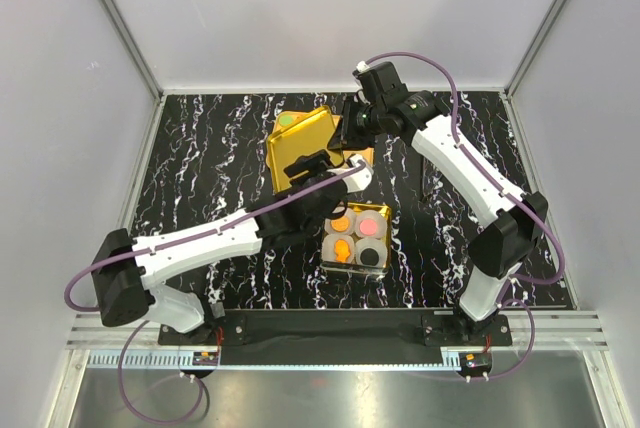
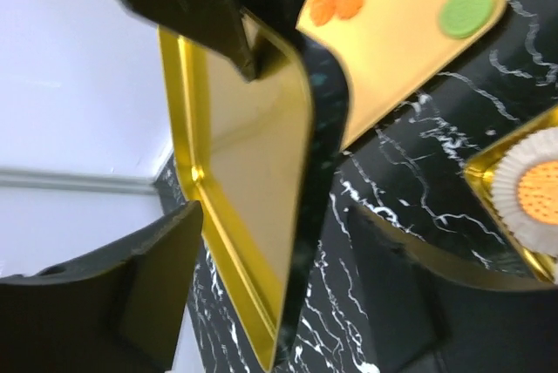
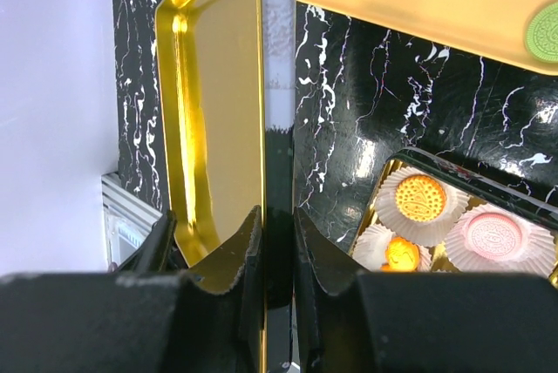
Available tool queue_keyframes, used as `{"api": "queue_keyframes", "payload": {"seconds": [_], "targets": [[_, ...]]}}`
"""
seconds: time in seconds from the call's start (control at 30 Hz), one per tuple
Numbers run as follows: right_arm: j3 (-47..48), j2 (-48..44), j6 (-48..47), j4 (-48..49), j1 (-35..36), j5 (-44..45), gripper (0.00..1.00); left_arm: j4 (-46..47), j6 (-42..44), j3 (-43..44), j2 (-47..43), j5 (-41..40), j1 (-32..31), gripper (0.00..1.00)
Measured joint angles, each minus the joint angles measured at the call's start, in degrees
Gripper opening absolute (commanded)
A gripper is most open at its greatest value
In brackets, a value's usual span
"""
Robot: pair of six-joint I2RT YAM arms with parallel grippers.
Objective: Pack the cookies
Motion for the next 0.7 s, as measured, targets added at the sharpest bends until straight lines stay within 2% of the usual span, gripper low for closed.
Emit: {"api": "queue_keyframes", "payload": {"seconds": [0.03,0.1,0.13,0.3,0.4,0.53,0.57,0.67,0.7], "targets": [[0.0,0.0,0.0,0.0,0.0,-0.1,0.09,0.8,0.8,-0.4,0.0,-0.7,0.2,0.55],[-0.2,0.0,0.0,0.1,0.0,-0.2,0.09,2.6,1.9,-1.1,0.0,-1.9,0.5,0.47],[-0.3,0.0,0.3,0.4,0.0,-0.3,0.09,3.1,2.3,-1.4,0.0,-2.1,0.6,0.34],[-0.7,-0.3,1.6,2.6,-0.1,-1.0,0.16,4.6,4.5,-2.7,0.0,-1.7,0.4,0.06],[-1.0,-0.8,1.7,3.1,0.0,-1.0,0.24,4.7,5.3,-2.8,0.0,-1.4,0.3,0.00],[-3.1,-1.9,1.4,3.9,-0.1,-0.8,0.53,4.6,4.0,-2.5,0.0,-1.0,0.4,0.00],[-3.6,-2.2,1.2,3.9,-0.1,-0.7,0.64,4.4,3.2,-2.3,0.0,-0.9,0.6,0.00],[-4.8,-3.3,0.0,4.2,-0.1,0.8,0.82,1.6,0.4,-0.4,0.0,0.6,1.0,0.00],[-5.1,-3.8,-0.4,4.4,-0.1,1.7,0.84,0.7,-0.5,0.4,0.0,1.3,1.0,0.00]]}}
